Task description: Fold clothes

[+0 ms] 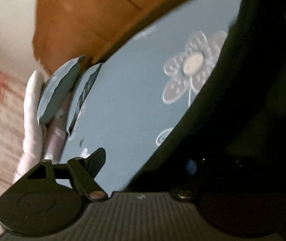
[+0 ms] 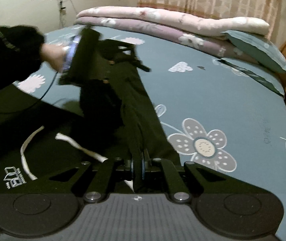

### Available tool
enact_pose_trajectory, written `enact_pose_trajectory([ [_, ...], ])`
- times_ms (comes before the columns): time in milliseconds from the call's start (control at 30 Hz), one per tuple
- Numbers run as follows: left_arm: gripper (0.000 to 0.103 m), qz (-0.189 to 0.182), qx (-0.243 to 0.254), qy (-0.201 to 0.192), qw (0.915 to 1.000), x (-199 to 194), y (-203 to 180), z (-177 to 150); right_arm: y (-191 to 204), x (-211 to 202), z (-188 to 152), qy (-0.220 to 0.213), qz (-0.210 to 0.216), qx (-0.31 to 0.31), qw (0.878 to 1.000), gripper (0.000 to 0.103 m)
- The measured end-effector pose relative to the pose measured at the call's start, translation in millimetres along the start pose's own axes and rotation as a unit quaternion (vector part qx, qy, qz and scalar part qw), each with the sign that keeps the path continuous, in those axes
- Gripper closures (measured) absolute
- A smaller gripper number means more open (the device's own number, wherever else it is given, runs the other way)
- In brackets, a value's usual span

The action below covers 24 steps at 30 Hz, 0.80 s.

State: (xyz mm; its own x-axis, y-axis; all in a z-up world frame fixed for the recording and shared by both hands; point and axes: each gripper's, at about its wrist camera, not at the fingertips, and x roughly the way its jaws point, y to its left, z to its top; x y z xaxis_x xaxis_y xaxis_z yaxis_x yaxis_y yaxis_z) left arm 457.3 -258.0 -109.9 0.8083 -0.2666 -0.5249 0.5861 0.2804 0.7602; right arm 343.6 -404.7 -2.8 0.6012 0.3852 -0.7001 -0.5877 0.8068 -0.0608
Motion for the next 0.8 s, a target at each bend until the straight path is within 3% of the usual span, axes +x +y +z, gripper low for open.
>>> enact_pose_trajectory([
  [133,0.027,-0.009,0.042,0.011,0.9990,7.2,-5.5,-3.3,4.4,-1.8,-3.9,0.008,-0.002,-0.001,1.000,0.095],
  [167,0.038,-0.012,0.054,0.015,0.9983,8.3,-6.2,-5.0,4.9,-1.9,-4.2,0.009,-0.003,-0.002,1.000,0.095],
  [200,0.064,-0.015,0.065,0.019,0.9976,9.5,-6.9,-6.7,5.4,-2.0,-4.5,0.010,-0.004,-0.002,1.000,0.095],
  [267,0.100,-0.023,0.065,0.045,0.9966,14.7,-5.6,-8.9,5.9,-1.3,-4.5,0.010,-0.007,-0.002,1.000,0.095],
  [567,0.101,-0.022,0.049,0.057,0.9969,-21.4,2.9,-10.2,7.4,-0.9,-3.9,0.017,-0.042,-0.012,0.999,0.095],
  [800,0.101,-0.007,0.040,0.060,0.9974,-65.2,14.2,2.1,10.3,-13.0,-2.7,0.014,-0.097,-0.023,0.995,0.095],
])
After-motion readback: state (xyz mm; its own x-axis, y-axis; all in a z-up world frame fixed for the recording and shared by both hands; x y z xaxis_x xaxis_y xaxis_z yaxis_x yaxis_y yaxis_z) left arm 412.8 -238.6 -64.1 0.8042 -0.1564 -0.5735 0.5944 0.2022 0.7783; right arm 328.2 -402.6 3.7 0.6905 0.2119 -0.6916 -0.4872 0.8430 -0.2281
